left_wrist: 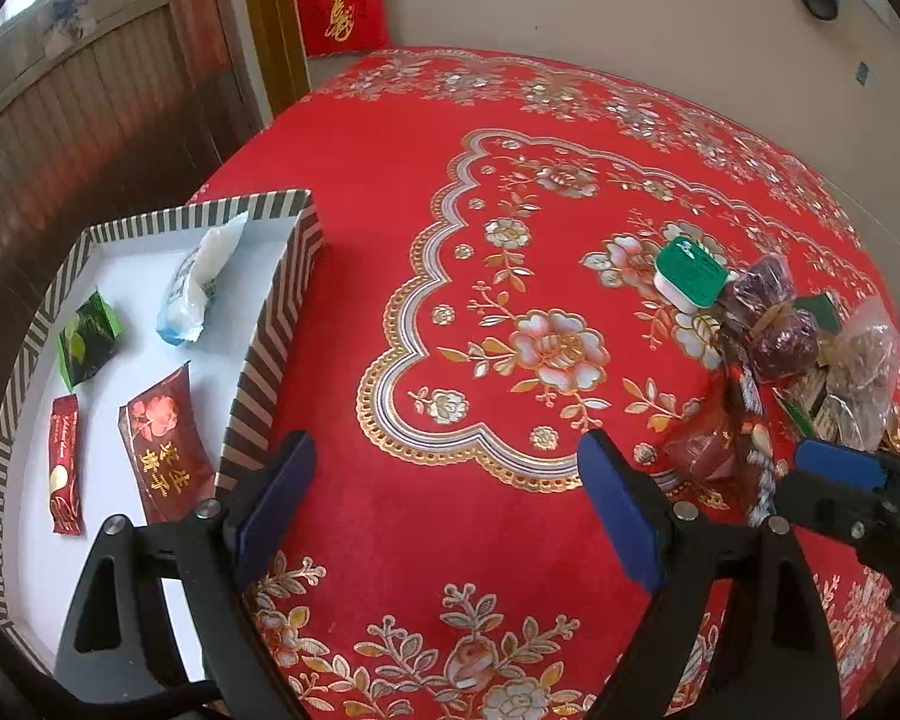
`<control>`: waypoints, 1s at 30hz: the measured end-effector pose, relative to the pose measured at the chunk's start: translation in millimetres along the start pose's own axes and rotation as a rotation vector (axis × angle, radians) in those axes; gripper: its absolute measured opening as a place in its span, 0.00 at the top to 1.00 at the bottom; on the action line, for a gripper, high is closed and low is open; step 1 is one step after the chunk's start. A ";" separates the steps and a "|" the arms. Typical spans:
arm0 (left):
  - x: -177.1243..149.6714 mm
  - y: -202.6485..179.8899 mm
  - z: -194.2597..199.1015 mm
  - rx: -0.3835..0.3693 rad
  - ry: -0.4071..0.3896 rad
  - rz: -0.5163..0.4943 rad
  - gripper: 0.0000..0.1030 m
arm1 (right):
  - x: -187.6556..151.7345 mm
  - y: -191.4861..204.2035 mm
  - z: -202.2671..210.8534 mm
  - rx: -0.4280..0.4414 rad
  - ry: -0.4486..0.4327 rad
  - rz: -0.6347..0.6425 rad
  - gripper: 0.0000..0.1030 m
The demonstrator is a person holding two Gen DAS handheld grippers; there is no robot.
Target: Organize snacks
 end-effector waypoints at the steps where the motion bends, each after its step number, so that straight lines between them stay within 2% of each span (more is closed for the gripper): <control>1: -0.6 -1.4 0.4 -0.003 0.001 -0.003 0.14 | 0.0 -2.3 -1.0 0.008 -0.010 -0.021 0.41; 6: -1.8 -4.9 1.6 -0.004 -0.002 -0.015 0.14 | 11.9 -5.3 7.0 0.014 -0.105 -0.064 0.41; 11: -2.0 1.9 1.8 -0.006 0.000 0.003 0.14 | 27.2 -4.2 -6.9 -0.097 -0.070 -0.045 0.41; 16: -3.9 6.6 -1.0 -0.009 0.009 0.003 0.14 | 27.7 -15.9 -23.7 -0.148 -0.041 -0.070 0.42; 17: -4.6 6.6 -1.7 -0.011 0.011 0.003 0.14 | 28.0 -18.0 -25.0 -0.155 -0.042 -0.073 0.48; 18: -4.9 6.6 -2.1 -0.013 0.013 0.003 0.14 | 29.1 -20.4 -24.5 -0.168 -0.053 -0.072 0.61; 19: -5.4 6.4 -2.8 -0.014 0.014 0.004 0.14 | 29.0 -21.1 -24.3 -0.173 -0.054 -0.071 0.67; 22: -5.7 3.9 -4.3 -0.016 0.018 0.003 0.14 | 29.1 -21.7 -25.0 -0.165 -0.043 -0.062 0.69; 28: -2.0 -8.3 -2.0 -0.027 0.012 -0.010 0.14 | 19.3 -24.5 -5.9 -0.199 -0.061 -0.020 0.89; 30: 0.2 -16.2 -0.1 -0.049 0.015 -0.013 0.14 | 13.9 -27.9 5.6 -0.209 -0.069 -0.015 0.92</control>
Point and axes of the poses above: each gripper's, at about its wrist camera, not at the fingertips, and z roughly against the way its jaws point, y to its left, x to its top, the point moved 7 cm from there along -z, roughly the way its jaws point, and after that the axes turned 13 degrees about x, right-handed, at the moved point
